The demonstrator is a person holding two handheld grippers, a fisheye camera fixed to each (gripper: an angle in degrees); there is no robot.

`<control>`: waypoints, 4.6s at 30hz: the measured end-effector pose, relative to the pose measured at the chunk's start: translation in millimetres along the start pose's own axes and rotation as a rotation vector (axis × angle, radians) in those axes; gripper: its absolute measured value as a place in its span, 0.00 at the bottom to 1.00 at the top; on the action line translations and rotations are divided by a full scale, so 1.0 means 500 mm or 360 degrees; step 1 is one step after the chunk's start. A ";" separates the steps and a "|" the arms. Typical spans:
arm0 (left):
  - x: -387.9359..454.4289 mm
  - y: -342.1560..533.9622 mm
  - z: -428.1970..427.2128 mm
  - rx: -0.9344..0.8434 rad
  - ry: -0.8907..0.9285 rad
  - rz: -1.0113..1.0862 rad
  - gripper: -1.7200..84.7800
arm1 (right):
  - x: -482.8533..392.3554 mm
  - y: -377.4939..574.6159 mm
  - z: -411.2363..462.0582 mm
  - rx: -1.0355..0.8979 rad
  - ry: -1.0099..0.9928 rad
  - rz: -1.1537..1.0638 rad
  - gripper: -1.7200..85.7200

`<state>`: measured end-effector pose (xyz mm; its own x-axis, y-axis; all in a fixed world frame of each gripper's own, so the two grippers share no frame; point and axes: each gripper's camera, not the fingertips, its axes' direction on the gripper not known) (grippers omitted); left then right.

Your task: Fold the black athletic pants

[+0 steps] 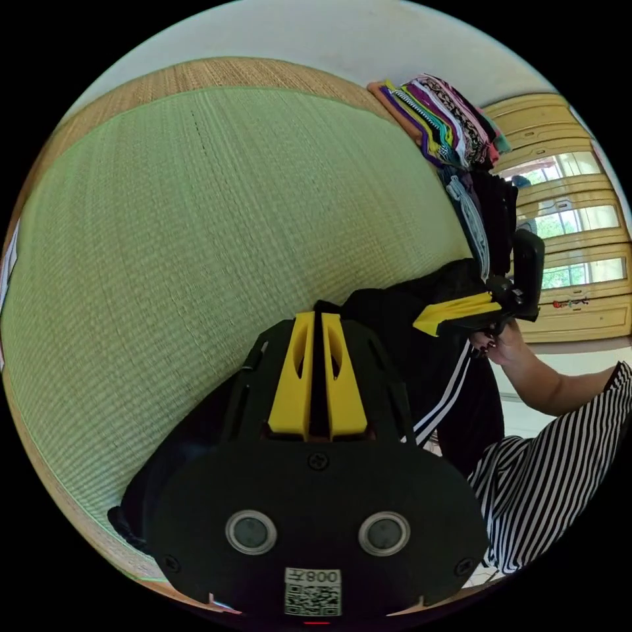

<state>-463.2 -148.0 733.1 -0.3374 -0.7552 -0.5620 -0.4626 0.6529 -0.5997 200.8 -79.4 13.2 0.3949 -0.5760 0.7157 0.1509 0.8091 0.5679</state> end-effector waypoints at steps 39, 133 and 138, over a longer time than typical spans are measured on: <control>-0.048 -0.183 0.091 0.0400 0.0141 -0.0330 0.04 | -0.220 0.175 -0.194 0.0250 0.0761 0.0011 0.02; 0.870 -0.816 1.010 -0.0056 0.0222 0.0580 0.07 | 0.031 1.026 -0.954 0.1033 0.0479 0.1001 0.09; 0.992 -0.906 1.099 -0.0192 0.0250 0.0847 0.11 | 0.063 1.088 -0.966 0.1065 0.0471 0.1135 0.11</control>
<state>29.6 -786.8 412.8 -0.6632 -0.3295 -0.6720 -0.2828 0.9417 -0.1826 733.2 398.9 148.4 0.4164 0.1397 0.8984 -0.7083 0.6693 0.2242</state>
